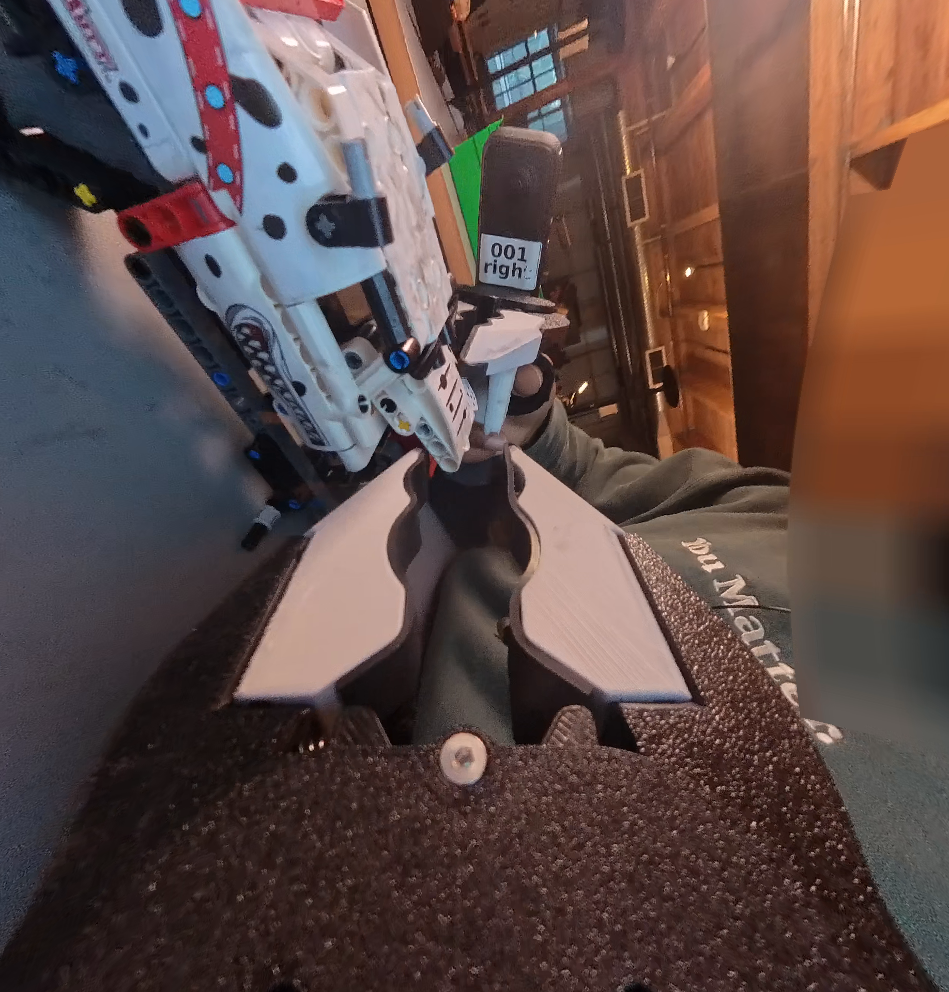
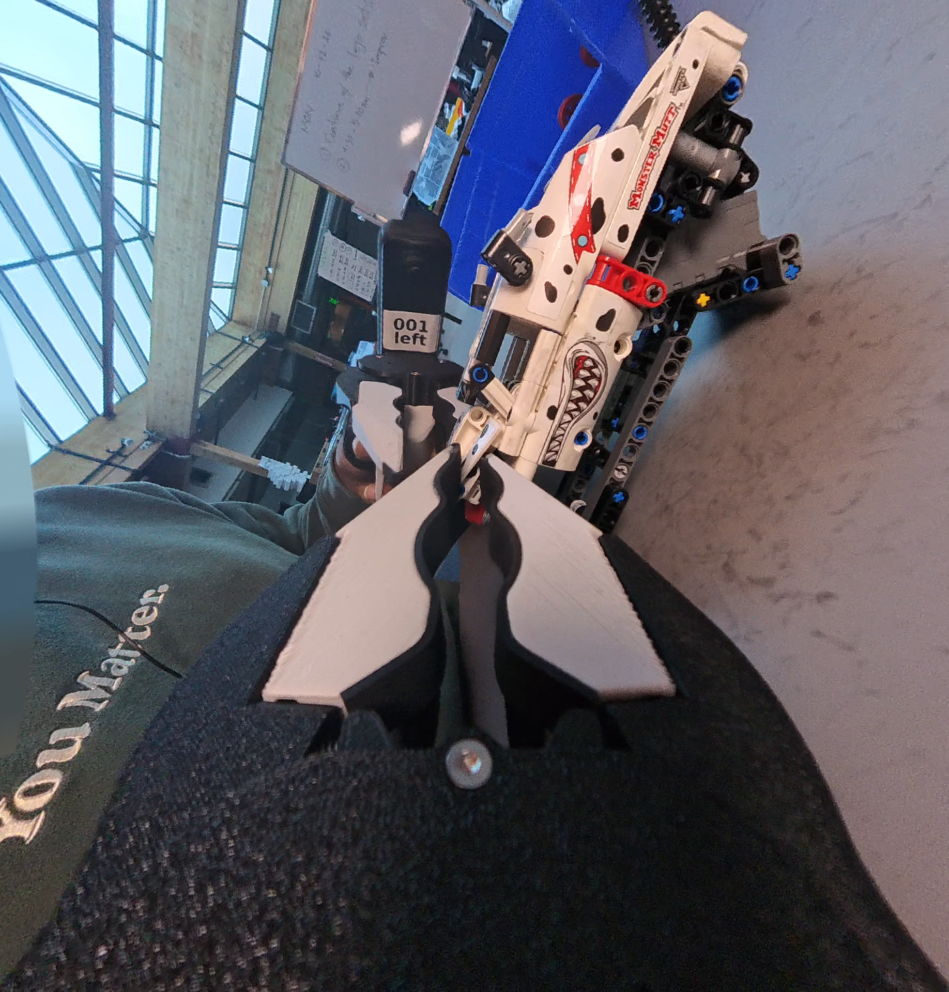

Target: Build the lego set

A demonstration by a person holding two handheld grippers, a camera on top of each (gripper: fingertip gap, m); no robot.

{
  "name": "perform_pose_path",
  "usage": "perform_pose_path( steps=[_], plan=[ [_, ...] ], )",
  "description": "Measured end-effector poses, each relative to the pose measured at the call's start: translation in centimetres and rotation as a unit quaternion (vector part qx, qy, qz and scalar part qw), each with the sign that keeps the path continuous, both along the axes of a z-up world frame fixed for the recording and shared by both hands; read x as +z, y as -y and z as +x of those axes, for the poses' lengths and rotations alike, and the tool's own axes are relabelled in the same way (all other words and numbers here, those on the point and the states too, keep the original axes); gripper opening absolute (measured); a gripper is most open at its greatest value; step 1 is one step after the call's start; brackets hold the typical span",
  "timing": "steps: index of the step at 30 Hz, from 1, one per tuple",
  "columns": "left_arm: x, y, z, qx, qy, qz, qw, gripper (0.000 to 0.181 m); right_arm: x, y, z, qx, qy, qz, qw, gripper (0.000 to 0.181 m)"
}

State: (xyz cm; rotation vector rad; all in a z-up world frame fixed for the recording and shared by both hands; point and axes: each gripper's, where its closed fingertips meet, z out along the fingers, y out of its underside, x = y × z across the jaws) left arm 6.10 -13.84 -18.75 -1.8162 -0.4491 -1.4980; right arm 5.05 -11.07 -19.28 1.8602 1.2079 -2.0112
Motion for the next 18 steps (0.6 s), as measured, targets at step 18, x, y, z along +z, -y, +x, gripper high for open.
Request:
perform_pose_path(
  steps=[18],
  plan=[
    [-2.4,-0.6,-1.9,0.086,-0.393,0.000,0.916,0.040,-0.8,-0.7,-1.9,-0.139,-0.006,0.026,0.990,0.004]
  ],
)
